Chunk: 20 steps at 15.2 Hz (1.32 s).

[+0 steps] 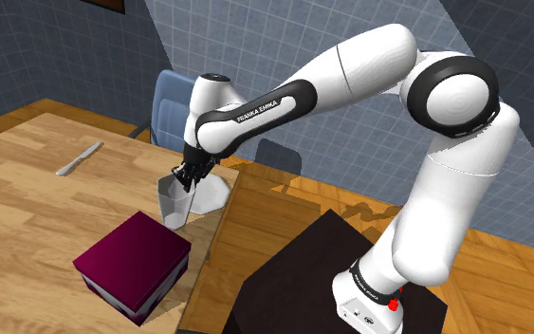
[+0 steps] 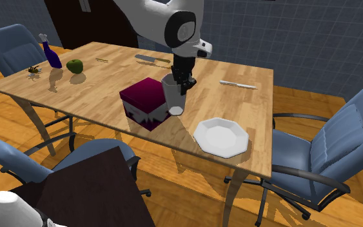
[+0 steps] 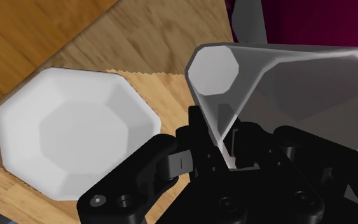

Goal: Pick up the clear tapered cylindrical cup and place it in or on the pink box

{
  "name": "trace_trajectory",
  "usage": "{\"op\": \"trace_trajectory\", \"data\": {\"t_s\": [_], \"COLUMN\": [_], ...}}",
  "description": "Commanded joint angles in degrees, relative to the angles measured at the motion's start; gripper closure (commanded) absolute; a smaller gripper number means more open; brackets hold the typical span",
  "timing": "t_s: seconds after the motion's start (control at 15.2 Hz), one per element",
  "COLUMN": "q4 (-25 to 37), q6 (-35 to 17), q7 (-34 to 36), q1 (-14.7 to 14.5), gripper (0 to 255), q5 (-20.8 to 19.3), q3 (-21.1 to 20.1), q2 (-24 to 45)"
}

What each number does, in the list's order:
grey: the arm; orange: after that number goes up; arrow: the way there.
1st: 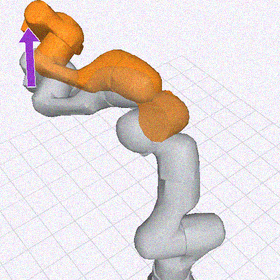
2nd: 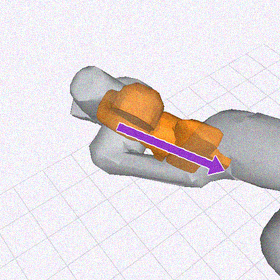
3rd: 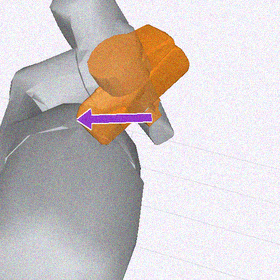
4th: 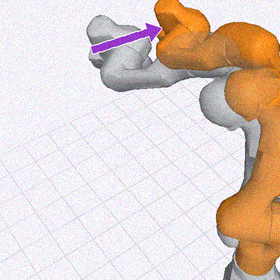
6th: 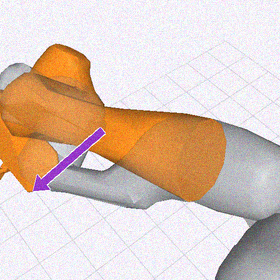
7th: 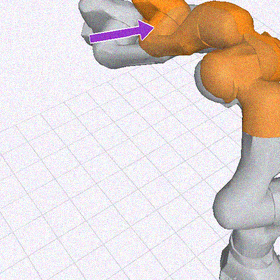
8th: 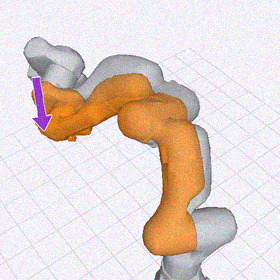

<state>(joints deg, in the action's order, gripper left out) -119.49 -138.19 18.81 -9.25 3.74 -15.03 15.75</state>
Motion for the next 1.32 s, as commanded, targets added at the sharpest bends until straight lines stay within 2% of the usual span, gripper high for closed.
{"op": "trace_trajectory", "data": {"t_s": [0.0,1.25], "q4": [0.4,6.3], "q6": [1.4,14.7], "q7": [-0.1,-0.1], "q1": [0.2,0.8], "gripper": [255,255], "q5": [0.2,1.8], "q3": [-0.1,-0.5], "q2": [-1.0,-8.6]}}
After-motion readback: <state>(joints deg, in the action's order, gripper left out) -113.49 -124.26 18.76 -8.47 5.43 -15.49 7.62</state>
